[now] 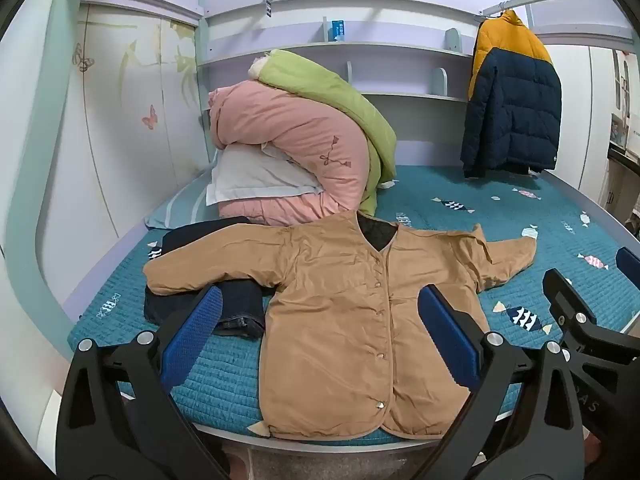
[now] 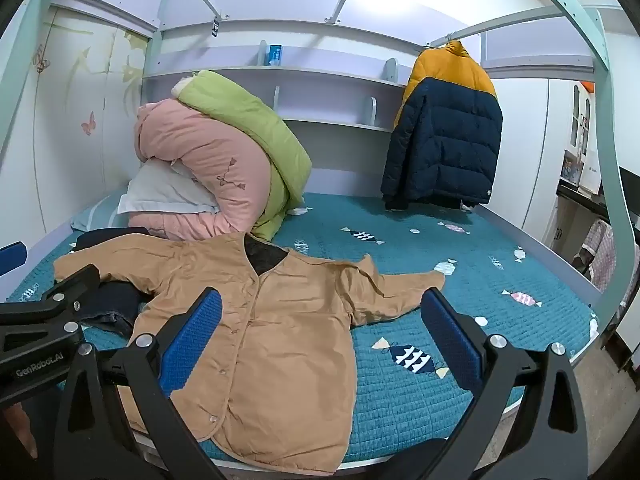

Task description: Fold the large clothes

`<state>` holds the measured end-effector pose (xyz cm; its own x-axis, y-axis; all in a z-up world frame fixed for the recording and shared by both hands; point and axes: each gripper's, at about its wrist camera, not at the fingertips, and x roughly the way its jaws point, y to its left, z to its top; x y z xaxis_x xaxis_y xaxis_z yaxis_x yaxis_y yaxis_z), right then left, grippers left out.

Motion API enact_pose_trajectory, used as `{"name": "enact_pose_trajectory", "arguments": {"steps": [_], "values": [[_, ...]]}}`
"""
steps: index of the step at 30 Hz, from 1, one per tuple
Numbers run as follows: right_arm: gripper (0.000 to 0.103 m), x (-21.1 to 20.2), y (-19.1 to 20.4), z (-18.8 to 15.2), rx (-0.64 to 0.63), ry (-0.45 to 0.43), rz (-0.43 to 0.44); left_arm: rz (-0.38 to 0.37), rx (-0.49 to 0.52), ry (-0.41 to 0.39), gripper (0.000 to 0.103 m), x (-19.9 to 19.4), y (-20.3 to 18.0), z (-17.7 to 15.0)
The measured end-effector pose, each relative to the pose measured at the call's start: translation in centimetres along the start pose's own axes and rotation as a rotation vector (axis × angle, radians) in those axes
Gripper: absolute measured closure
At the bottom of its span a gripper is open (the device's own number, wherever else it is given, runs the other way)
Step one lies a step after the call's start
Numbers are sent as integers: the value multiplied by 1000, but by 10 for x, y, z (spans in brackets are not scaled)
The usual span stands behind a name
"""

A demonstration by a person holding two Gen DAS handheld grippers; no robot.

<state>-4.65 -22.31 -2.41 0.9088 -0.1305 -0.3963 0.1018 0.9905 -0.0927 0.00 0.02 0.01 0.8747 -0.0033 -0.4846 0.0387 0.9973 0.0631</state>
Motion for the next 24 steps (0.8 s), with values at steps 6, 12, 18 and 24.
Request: {"name": "enact_pose_trajectory", "arguments": {"steps": [6,12,18,24], "values": [[7,1,0,0,4,10,7,-10,-4,2,5,0,2,0],[7,1,-2,2,-4,15,1,-15,2,-7,5,-5,5,-4],[7,3,4,0,-7,18,-1,-21,-6,8,5,4,10,-6],[7,5,-1,-1,-1,27,5,-7,2,14,5,8,7,-4]]}}
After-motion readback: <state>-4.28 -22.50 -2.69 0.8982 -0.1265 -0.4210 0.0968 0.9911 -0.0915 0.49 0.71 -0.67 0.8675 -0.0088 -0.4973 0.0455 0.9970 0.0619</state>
